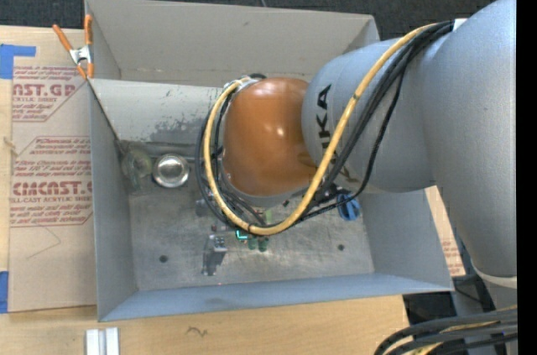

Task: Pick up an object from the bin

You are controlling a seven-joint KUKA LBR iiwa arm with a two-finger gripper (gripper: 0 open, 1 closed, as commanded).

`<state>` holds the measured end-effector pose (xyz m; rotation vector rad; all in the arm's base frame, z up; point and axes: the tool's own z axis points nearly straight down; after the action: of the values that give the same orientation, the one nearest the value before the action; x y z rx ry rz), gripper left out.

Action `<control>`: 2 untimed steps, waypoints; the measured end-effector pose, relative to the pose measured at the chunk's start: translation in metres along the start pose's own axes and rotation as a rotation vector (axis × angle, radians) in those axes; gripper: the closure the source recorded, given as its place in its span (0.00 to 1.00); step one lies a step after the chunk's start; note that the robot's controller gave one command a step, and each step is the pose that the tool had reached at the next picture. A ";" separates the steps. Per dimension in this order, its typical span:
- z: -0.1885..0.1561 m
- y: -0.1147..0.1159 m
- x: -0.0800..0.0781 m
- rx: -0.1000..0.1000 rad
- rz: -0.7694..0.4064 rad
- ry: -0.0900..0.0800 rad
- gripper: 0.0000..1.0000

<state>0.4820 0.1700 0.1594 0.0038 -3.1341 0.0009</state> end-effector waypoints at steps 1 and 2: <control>0.047 -0.070 -0.024 0.003 -0.098 -0.004 0.00; 0.022 -0.131 -0.078 0.003 -0.241 -0.013 0.00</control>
Offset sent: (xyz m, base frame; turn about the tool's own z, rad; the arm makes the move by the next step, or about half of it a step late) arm 0.0238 -0.0662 -0.0447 -0.1026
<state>0.5600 0.0396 0.1365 0.3817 -3.1240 0.0038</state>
